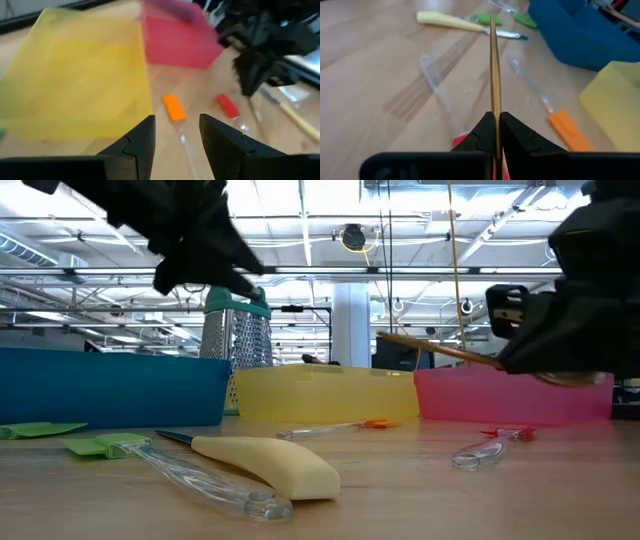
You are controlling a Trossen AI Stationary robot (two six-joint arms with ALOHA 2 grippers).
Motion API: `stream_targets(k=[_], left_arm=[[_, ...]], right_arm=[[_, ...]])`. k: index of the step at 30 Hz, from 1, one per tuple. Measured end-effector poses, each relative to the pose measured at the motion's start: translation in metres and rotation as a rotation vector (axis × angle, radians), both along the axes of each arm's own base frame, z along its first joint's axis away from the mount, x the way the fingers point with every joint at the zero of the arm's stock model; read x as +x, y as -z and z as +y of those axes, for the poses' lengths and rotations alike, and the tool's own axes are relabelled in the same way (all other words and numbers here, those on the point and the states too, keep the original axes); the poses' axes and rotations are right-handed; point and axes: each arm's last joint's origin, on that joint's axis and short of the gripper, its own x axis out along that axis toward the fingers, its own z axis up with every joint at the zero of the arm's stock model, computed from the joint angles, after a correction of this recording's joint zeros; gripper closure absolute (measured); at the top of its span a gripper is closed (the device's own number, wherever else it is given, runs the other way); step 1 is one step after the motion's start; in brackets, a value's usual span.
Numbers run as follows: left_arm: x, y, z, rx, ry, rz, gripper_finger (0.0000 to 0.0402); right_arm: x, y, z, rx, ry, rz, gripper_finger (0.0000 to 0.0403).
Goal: Pick & Place Kitchen Items
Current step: Put the gold serving spoon into the blue bin
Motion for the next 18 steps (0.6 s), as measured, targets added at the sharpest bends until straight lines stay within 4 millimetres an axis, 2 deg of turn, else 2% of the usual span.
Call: stream_targets(k=[7,13,18], left_arm=[[0.002,-0.001,-0.004,0.102,0.200,0.045,0.0243],[0.012,0.006,-0.008,0.106,0.212,0.009,0.0243],[0.031,0.022,-0.011,0.221,0.259,-0.008,0.0243]], right_arm=[[0.011,-0.004,-0.015,0.013,0.086,-0.018,0.0391],[0.020,-0.006,-0.034,0.015,0.173,-0.026,0.0391],[0.023,-0.007,-0.048,0.011,0.179,-0.031,0.0389]])
